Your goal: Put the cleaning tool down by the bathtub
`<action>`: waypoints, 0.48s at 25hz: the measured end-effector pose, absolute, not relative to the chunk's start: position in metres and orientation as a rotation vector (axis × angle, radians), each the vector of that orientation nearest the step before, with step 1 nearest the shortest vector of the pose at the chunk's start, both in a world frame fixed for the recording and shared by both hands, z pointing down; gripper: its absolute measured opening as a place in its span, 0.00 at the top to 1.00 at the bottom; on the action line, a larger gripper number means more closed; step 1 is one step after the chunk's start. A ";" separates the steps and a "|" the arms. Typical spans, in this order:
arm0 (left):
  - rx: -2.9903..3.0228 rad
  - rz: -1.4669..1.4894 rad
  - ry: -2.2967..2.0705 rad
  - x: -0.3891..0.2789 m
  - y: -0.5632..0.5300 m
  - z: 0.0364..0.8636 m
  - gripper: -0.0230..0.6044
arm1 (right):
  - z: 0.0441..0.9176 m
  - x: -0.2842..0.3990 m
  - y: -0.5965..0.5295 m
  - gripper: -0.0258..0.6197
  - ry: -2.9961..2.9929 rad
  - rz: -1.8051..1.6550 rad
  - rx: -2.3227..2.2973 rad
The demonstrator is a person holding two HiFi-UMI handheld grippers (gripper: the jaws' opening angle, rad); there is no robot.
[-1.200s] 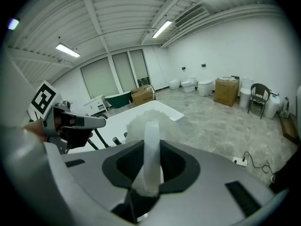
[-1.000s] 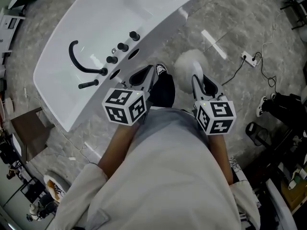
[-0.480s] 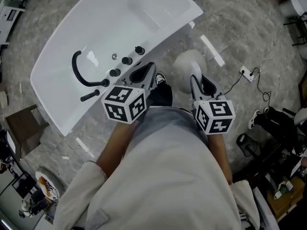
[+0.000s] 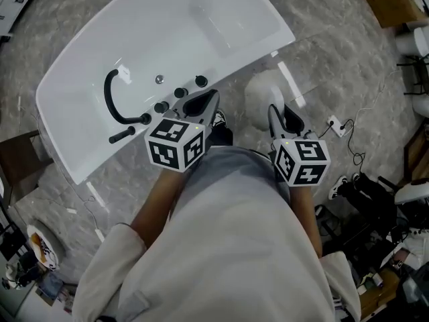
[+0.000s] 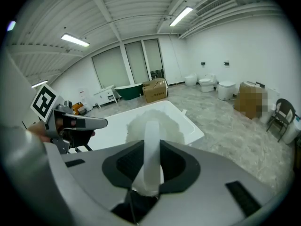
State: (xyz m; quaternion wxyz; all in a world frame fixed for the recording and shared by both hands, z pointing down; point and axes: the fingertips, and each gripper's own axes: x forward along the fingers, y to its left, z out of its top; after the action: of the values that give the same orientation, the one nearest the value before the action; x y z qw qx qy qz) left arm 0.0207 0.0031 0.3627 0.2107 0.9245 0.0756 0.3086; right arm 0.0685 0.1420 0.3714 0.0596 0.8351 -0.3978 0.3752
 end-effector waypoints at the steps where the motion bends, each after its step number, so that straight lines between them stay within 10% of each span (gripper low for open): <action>1: 2.564 0.856 0.196 0.022 0.000 0.364 0.95 | 0.371 0.072 0.140 0.83 -1.207 1.136 2.525; 12: 2.578 0.828 0.081 0.034 -0.026 0.362 0.95 | 0.373 0.099 0.120 0.83 -1.295 1.069 2.460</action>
State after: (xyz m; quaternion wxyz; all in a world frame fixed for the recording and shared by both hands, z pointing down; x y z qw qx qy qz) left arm 0.0343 -0.0261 0.3624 0.2144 0.9295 0.0291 0.2986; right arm 0.0986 0.1200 0.3730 0.0816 0.8231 -0.4333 0.3579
